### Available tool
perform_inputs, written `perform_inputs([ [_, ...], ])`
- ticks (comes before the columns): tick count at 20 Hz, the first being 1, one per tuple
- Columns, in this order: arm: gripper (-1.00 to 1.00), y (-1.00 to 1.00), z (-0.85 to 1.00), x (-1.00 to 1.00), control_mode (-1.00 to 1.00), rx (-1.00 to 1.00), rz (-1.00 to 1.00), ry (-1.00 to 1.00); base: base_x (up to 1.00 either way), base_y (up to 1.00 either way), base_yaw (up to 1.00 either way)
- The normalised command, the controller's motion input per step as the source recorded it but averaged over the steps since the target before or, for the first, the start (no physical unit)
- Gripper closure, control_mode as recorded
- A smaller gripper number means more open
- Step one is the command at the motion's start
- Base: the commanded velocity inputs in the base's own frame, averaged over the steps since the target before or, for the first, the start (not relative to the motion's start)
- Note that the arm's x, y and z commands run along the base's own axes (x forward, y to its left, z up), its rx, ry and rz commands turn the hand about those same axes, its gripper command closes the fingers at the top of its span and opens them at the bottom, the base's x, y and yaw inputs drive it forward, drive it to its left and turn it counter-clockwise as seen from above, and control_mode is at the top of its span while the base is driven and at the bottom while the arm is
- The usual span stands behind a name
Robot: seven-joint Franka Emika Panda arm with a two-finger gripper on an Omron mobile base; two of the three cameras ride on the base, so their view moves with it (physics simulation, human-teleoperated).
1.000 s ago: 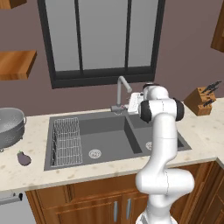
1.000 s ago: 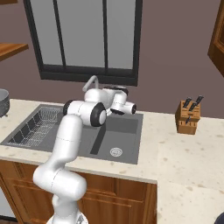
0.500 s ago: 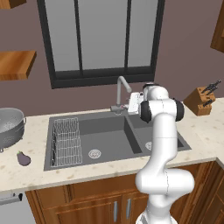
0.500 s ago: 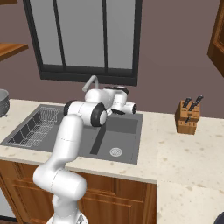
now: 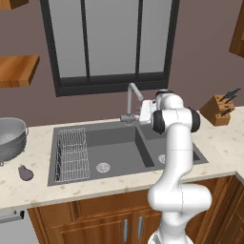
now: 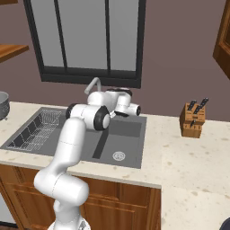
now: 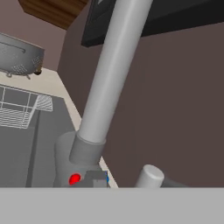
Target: Turn on the sink faucet. Then move the eggplant from the counter to the sink. Turn off the sink. Move the vegetable from the sink to the pot next to the stove. Finally move the pot to the front left burner.
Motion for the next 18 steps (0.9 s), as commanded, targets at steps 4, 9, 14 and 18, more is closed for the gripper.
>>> perform_inputs([
  [4,1.0,0.0,0.0,0.0,-1.0,0.0,-0.07,0.02,0.0,0.0,0.0],
  [9,1.0,0.0,0.0,0.0,-1.0,0.0,-0.21,0.0,0.0,0.0,0.0],
  [14,1.0,0.0,0.0,0.0,-1.0,0.0,-0.27,0.0,0.0,0.0,0.0],
  [18,1.0,-0.01,-0.04,0.03,-1.0,0.0,-0.25,0.0,0.0,0.0,0.0],
])
